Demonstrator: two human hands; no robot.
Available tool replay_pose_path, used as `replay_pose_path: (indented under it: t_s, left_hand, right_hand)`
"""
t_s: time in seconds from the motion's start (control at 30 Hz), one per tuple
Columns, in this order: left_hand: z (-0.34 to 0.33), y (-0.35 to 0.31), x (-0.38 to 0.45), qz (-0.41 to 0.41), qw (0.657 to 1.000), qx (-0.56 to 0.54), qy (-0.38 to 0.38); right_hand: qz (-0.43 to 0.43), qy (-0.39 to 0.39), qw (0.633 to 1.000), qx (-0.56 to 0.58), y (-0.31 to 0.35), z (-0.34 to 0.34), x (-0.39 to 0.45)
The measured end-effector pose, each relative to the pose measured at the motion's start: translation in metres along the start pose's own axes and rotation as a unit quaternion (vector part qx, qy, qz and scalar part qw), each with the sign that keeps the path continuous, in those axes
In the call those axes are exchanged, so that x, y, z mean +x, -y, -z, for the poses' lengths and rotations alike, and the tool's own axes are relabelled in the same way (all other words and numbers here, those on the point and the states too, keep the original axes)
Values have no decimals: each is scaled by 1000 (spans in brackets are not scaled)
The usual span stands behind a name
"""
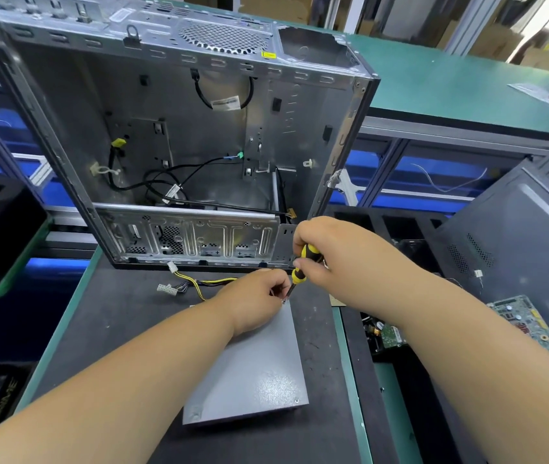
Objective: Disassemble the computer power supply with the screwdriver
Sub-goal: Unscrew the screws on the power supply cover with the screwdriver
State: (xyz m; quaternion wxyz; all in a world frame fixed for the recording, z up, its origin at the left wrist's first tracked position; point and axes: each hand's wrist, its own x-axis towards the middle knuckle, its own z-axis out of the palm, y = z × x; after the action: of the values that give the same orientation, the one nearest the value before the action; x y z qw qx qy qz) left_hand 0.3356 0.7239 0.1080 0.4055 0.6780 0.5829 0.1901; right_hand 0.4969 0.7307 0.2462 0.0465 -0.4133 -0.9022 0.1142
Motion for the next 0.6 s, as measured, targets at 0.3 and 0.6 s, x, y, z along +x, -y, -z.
replay_pose_path:
  t_s: [0.3, 0.6]
  left_hand:
    - [5, -5, 8, -63, 982, 163, 65]
    - [1, 4, 6, -59, 993, 94, 30]
  right_hand:
    - [2, 10, 1000, -9, -2, -1, 1]
    - [-14, 19, 999, 27, -6, 0, 5]
